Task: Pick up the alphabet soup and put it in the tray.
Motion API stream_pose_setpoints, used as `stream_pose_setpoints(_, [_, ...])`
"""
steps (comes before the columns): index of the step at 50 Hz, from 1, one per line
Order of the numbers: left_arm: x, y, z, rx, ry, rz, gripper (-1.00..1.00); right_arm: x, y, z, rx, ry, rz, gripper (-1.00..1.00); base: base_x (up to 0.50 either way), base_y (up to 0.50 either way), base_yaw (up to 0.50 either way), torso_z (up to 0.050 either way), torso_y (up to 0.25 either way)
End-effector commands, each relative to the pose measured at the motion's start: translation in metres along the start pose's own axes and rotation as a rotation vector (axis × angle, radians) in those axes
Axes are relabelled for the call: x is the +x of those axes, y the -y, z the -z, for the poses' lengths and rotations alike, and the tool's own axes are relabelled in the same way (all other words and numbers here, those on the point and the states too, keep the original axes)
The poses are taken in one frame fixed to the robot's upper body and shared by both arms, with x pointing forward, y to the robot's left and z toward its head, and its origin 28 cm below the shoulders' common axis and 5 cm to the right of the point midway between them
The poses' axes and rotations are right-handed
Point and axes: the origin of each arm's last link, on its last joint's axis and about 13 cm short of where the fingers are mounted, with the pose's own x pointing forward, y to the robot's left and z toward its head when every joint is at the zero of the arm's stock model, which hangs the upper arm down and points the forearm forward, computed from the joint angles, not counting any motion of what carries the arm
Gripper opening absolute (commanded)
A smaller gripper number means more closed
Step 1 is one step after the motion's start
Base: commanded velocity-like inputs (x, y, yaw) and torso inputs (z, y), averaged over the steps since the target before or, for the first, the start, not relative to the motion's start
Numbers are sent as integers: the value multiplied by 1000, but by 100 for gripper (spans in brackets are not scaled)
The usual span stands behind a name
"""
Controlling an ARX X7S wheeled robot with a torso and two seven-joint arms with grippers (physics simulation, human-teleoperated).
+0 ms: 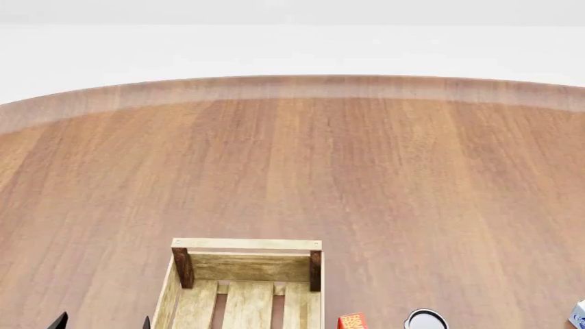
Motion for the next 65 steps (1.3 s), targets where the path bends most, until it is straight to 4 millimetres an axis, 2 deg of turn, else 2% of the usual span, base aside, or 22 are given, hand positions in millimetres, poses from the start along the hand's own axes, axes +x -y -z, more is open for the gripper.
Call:
stream_pose_setpoints(1, [0, 0, 0, 0, 0, 0, 100, 6, 2, 6, 15, -20, 7, 100, 0, 0, 0, 0, 0])
stream_pose_setpoints(21, [-1, 0, 0, -4, -1, 2, 100, 18, -1, 17, 18, -53, -4, 100, 0, 0, 0, 0, 0])
stream_pose_setpoints(50, [-1, 0, 0, -3, -1, 3, 100, 19, 0, 22, 26, -54, 4, 100, 0, 0, 0, 0, 0])
stream_pose_setpoints(51, [-1, 0, 0, -3, -1, 3, 100, 19, 0, 21, 23, -52, 7, -100, 0, 0, 0, 0, 0])
stream_pose_setpoints(65, [0, 0, 0, -4, -3, 2, 100, 17, -2, 16, 12, -37, -4, -100, 0, 0, 0, 0, 1])
